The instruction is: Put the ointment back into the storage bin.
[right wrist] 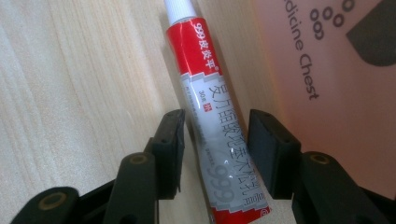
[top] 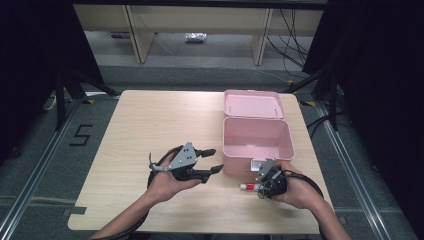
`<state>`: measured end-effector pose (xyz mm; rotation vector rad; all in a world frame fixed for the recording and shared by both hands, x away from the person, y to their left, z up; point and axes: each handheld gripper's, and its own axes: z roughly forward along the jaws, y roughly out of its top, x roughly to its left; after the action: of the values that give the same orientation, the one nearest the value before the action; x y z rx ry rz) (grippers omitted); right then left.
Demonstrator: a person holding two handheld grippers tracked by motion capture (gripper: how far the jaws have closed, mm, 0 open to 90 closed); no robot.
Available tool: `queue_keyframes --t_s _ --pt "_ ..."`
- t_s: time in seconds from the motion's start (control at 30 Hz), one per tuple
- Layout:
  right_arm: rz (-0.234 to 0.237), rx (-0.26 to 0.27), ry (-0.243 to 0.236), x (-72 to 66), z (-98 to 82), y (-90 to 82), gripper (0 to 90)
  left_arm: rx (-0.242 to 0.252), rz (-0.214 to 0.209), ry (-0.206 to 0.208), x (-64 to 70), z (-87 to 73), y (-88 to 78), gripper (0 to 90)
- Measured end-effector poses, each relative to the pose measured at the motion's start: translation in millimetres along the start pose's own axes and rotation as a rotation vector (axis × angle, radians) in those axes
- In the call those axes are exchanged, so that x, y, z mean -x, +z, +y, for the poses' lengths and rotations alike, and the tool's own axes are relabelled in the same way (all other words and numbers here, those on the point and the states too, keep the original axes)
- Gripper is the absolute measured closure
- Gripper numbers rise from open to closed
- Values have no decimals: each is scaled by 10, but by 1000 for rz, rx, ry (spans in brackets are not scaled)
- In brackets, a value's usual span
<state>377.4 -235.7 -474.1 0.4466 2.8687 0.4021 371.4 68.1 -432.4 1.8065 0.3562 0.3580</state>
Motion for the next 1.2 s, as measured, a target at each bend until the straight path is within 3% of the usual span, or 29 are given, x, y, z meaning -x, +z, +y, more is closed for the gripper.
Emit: queue_keyframes --t_s 0.13,0.3,0.33,0.43,0.57,0.73,0.8,1.2 --pt "1 -8 15 -16 0 -6 574 -1 3 -9 3 -6 2 444" --pt "10 -12 -23 -10 11 3 576 -1 -1 1 0 5 0 444" --pt "14 -22 -8 -23 13 -2 577 -1 -1 1 0 4 1 444" --pt "15 -13 -33 -17 21 12 581 -1 -2 -1 3 0 2 444" --pt "17 -24 -29 -32 27 12 585 -3 0 -7 6 -3 -1 444" --pt "29 -32 -69 -31 42 26 610 -4 -2 -2 3 -5 0 444" --pt "24 -30 -50 -50 38 27 614 -4 -3 -4 4 -6 1 444" --pt "54 -32 -63 -14 89 53 627 -2 -9 -6 6 -15 9 444"
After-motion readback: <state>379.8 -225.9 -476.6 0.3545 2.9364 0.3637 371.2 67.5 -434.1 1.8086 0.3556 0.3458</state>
